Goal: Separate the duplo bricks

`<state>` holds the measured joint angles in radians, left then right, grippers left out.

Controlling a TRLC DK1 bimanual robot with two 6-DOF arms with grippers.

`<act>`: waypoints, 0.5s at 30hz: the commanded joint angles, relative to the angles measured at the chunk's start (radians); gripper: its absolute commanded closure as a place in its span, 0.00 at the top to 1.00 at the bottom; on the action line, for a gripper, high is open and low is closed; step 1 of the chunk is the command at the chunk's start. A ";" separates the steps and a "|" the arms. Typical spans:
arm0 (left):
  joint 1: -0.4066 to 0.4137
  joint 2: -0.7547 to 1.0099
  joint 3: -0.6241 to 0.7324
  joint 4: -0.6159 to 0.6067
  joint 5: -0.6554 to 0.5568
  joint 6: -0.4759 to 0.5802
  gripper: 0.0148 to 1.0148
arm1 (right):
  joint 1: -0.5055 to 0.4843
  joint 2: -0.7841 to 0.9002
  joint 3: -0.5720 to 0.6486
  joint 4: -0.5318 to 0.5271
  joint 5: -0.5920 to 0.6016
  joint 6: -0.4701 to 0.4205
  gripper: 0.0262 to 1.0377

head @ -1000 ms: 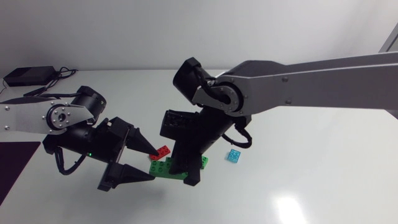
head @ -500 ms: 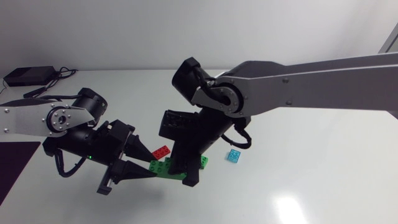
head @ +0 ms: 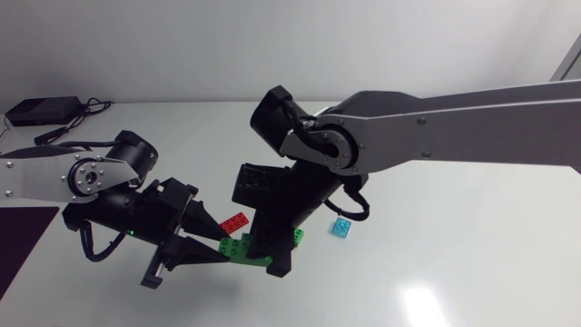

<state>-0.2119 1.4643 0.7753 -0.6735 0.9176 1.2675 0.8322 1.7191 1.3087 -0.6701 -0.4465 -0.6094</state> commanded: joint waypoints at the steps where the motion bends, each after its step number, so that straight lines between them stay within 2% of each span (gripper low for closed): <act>1: -0.017 -0.018 -0.039 -0.001 0.001 0.052 0.26 | 0.007 -0.041 0.001 0.015 -0.050 0.037 0.27; 10: -0.043 -0.082 -0.100 0.057 -0.037 0.052 0.26 | -0.076 -0.035 0.055 -0.028 -0.205 0.074 0.27; 15: -0.034 -0.047 -0.073 0.109 -0.042 0.010 0.26 | -0.087 -0.058 0.032 -0.020 -0.179 0.071 0.27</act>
<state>-0.2504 1.4006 0.6975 -0.5785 0.8764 1.2854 0.7506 1.6875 1.3464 -0.6903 -0.6281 -0.5575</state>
